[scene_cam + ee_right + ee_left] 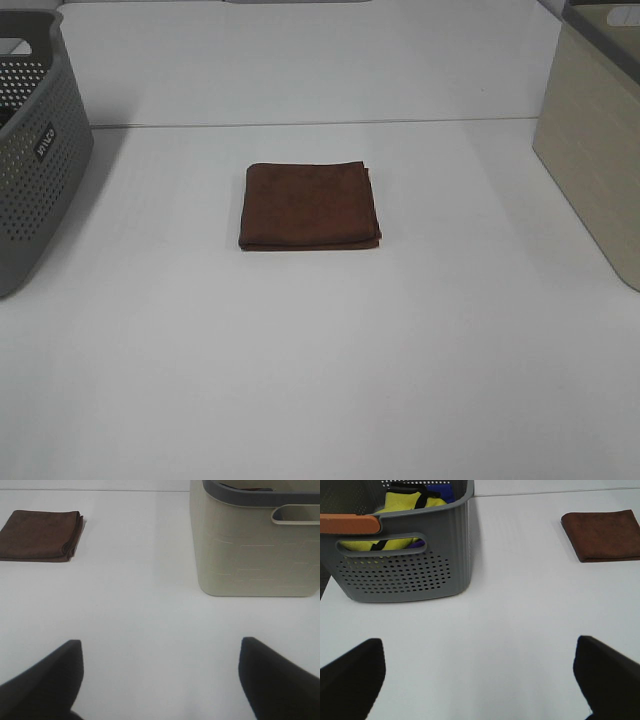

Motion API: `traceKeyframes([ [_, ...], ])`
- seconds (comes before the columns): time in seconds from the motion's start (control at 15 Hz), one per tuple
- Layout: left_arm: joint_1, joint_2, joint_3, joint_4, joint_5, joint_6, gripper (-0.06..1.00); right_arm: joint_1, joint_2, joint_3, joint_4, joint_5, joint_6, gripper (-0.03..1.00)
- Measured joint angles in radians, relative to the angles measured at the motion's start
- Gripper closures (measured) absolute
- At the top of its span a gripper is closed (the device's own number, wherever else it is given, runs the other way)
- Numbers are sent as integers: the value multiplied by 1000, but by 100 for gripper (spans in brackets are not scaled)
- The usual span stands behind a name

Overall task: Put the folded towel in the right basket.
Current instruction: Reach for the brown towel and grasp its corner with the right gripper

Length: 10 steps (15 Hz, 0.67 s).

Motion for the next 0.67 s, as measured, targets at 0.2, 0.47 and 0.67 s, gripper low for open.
traceKeyframes([
  [0.2, 0, 0, 0, 0, 0, 0, -3, 0, 0, 0, 0, 0, 0, 17],
  [0.47, 0, 0, 0, 0, 0, 0, -3, 0, 0, 0, 0, 0, 0, 17],
  [0.67, 0, 0, 0, 0, 0, 0, -3, 0, 0, 0, 0, 0, 0, 17],
])
